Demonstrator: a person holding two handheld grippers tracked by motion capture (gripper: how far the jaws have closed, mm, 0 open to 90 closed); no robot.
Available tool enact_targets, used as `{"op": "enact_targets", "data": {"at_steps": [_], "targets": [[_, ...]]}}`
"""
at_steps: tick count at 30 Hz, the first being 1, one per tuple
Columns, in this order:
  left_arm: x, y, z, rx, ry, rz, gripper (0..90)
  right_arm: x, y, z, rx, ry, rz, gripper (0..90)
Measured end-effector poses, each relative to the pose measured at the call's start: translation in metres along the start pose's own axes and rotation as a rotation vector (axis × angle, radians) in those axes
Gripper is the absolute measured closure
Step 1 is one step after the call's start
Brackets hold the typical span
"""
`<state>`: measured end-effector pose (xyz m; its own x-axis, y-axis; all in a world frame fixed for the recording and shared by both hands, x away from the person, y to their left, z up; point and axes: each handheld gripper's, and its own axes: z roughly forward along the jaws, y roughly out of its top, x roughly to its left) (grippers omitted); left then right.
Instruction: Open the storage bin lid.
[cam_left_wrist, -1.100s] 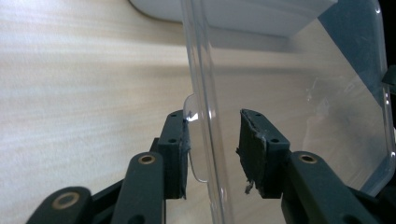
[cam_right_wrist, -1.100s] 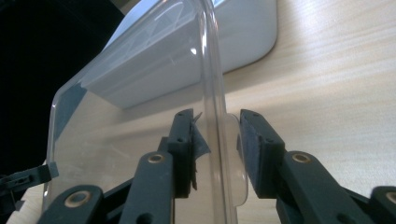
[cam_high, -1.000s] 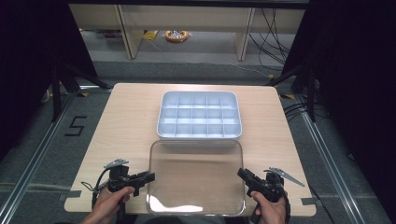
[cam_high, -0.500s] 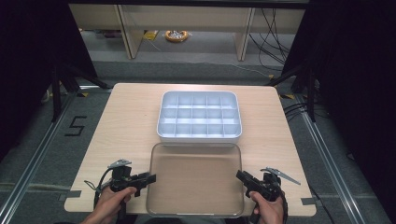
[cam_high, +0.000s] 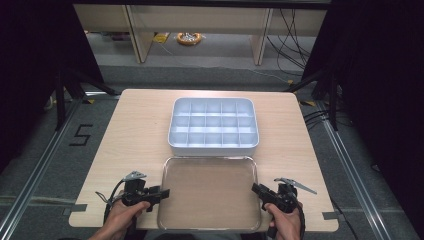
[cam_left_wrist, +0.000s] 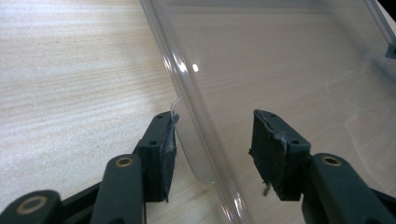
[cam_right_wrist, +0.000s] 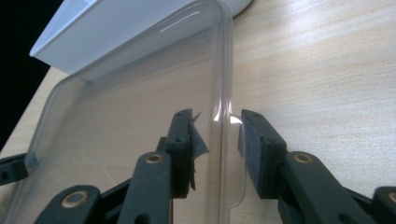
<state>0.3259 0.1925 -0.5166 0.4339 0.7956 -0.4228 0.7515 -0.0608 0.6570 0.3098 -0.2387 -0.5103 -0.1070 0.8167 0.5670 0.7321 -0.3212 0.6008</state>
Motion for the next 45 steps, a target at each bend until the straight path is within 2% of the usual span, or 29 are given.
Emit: {"op": "enact_targets", "data": {"at_steps": [1,3,4,5,9,10,11,15,16,19,20,21,22,23,24,25,26,28,29,30,31,32,33,37,38,40,42,43,45], "targets": [[0.000,0.000,0.000,-0.001,0.001,0.001,49.4,0.002,0.000,0.000,0.017,-0.003,0.039,65.5],[0.000,0.001,0.001,-0.005,0.003,0.002,48.5,-0.002,0.002,0.001,-0.010,-0.030,-0.007,63.3],[0.001,0.001,0.001,-0.005,0.002,-0.005,48.3,0.001,0.003,-0.002,0.001,-0.011,0.032,65.0],[0.002,0.001,0.001,-0.006,0.003,-0.004,47.6,-0.002,0.004,-0.001,-0.019,-0.008,-0.008,64.3],[0.005,0.003,-0.002,0.005,0.017,-0.004,38.9,0.002,0.006,-0.003,-0.026,-0.011,-0.002,63.9],[0.007,0.003,-0.004,-0.003,0.014,-0.016,38.7,-0.001,0.007,-0.003,-0.035,-0.009,-0.033,63.8],[0.008,0.003,-0.006,0.001,0.012,-0.003,38.7,0.001,0.007,-0.005,-0.024,-0.006,0.004,63.8],[0.009,0.004,-0.011,-0.024,0.004,0.001,38.0,-0.004,0.009,-0.007,-0.055,-0.002,-0.037,63.0],[0.009,0.004,-0.011,-0.024,0.004,0.001,37.7,-0.001,0.009,-0.009,-0.031,-0.018,0.000,62.8],[0.008,0.006,-0.015,-0.029,0.001,0.009,36.9,-0.003,0.010,-0.007,-0.055,0.015,-0.038,61.0],[0.007,0.006,-0.014,-0.050,-0.004,-0.005,36.9,0.001,0.009,-0.008,-0.034,0.015,0.011,59.3],[0.007,0.006,-0.014,-0.050,-0.004,-0.005,36.7,-0.002,0.010,-0.007,-0.043,0.015,-0.046,57.9],[0.008,0.007,-0.014,-0.041,-0.002,0.001,36.1,-0.001,0.010,-0.007,-0.040,0.020,-0.037,56.2],[0.010,0.008,-0.016,-0.008,-0.008,0.051,35.2,-0.001,0.010,-0.006,-0.045,0.022,-0.045,54.4],[0.010,0.008,-0.016,0.002,0.005,0.068,34.9,0.001,0.010,-0.007,-0.040,0.024,-0.028,52.4],[0.011,0.008,-0.016,0.003,0.012,0.080,34.7,-0.001,0.011,-0.007,-0.051,0.026,-0.059,50.9],[0.011,0.009,-0.016,0.002,0.009,0.087,34.5,0.003,0.011,-0.008,-0.045,0.024,-0.018,49.4],[0.010,0.010,-0.015,-0.025,0.001,0.068,34.1,0.007,0.012,-0.010,-0.040,0.019,-0.005,46.9],[0.009,0.010,-0.015,-0.038,0.002,0.058,33.7,0.003,0.013,-0.009,-0.066,0.017,-0.074,45.5],[0.011,0.011,-0.017,-0.023,0.001,0.079,33.4,0.004,0.014,-0.009,-0.080,0.000,-0.084,44.3],[0.011,0.011,-0.016,-0.040,-0.001,0.058,33.1,0.002,0.016,-0.007,-0.098,-0.004,-0.141,43.7],[0.011,0.012,-0.015,-0.050,-0.002,0.053,32.9,0.007,0.015,-0.011,-0.083,0.005,-0.080,43.2],[0.012,0.012,-0.016,-0.046,0.004,0.062,32.7,0.005,0.016,-0.009,-0.103,0.002,-0.110,42.1],[0.014,0.013,-0.017,-0.053,0.009,0.073,31.7,0.005,0.018,-0.011,-0.115,-0.003,-0.127,38.5],[0.016,0.014,-0.019,-0.052,-0.001,0.097,31.3,0.005,0.018,-0.012,-0.102,-0.004,-0.127,37.3],[0.017,0.015,-0.021,-0.058,-0.012,0.107,30.2,0.007,0.018,-0.014,-0.083,-0.007,-0.112,36.0],[0.017,0.015,-0.021,-0.072,-0.016,0.105,28.9,0.007,0.018,-0.015,-0.092,-0.017,-0.171,34.8],[0.018,0.015,-0.023,-0.060,-0.016,0.131,28.2,0.008,0.017,-0.015,-0.087,-0.014,-0.194,34.5],[0.018,0.014,-0.023,-0.062,-0.018,0.136,26.3,0.005,0.017,-0.016,-0.089,-0.018,-0.265,33.1]]}}
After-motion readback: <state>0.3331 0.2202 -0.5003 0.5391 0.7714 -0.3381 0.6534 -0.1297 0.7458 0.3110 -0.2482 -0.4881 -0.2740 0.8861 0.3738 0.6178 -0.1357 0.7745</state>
